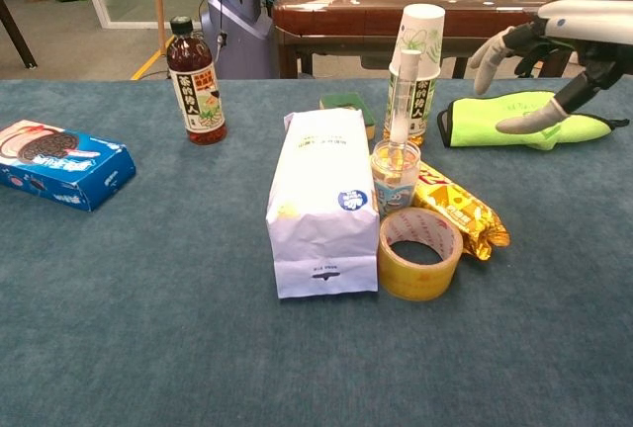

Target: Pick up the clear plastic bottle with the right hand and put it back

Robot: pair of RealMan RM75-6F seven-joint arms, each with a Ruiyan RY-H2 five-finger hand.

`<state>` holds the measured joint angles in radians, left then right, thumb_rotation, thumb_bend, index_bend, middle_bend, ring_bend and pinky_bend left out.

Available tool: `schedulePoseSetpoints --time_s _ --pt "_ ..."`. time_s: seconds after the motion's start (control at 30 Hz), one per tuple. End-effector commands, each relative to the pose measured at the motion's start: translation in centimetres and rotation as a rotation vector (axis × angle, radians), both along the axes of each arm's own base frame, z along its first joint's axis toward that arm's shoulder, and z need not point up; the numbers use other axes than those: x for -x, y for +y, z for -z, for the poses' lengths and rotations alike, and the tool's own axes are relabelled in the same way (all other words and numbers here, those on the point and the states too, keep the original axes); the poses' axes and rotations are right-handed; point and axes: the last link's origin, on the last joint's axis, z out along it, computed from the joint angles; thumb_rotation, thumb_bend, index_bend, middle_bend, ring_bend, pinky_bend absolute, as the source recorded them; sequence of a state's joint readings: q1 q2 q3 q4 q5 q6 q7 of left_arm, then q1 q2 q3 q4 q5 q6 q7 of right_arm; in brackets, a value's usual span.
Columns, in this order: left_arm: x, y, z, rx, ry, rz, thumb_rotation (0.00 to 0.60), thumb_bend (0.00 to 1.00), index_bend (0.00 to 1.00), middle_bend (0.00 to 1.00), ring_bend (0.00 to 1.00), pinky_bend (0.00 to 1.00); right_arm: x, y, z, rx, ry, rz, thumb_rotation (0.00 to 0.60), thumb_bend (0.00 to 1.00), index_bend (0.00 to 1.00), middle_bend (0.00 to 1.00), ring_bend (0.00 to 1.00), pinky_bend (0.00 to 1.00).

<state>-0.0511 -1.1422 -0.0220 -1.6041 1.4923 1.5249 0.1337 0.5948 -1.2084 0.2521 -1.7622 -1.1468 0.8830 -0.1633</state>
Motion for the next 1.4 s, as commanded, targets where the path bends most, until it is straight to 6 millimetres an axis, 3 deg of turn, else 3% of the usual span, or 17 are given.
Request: schedulePoseSetpoints --time_s 0.03,0.83,1.4 --pt "0.0 0.0 0.0 -0.001 0.0 0.002 0.6 0.27 0.21 0.12 0.11 0.0 -0.6 -0.9 1.0 -0.026 -0.031 0.016 0.6 0.29 0.38 0.15 0.01 0.15" --pt "0.4 -0.2 -0.3 -0.012 -0.002 -0.017 0.6 0.27 0.21 0.12 0.11 0.0 -3.2 -4.0 5.3 -0.147 -0.167 0.057 0.6 0.34 0.38 0.15 0.01 0.15" --pt "0.6 -0.2 -0.5 -0.016 -0.004 -0.019 0.6 0.27 0.21 0.12 0.11 0.0 -3.2 -4.1 6.1 -0.176 -0.172 0.064 0.6 0.37 0.38 0.19 0.01 0.15"
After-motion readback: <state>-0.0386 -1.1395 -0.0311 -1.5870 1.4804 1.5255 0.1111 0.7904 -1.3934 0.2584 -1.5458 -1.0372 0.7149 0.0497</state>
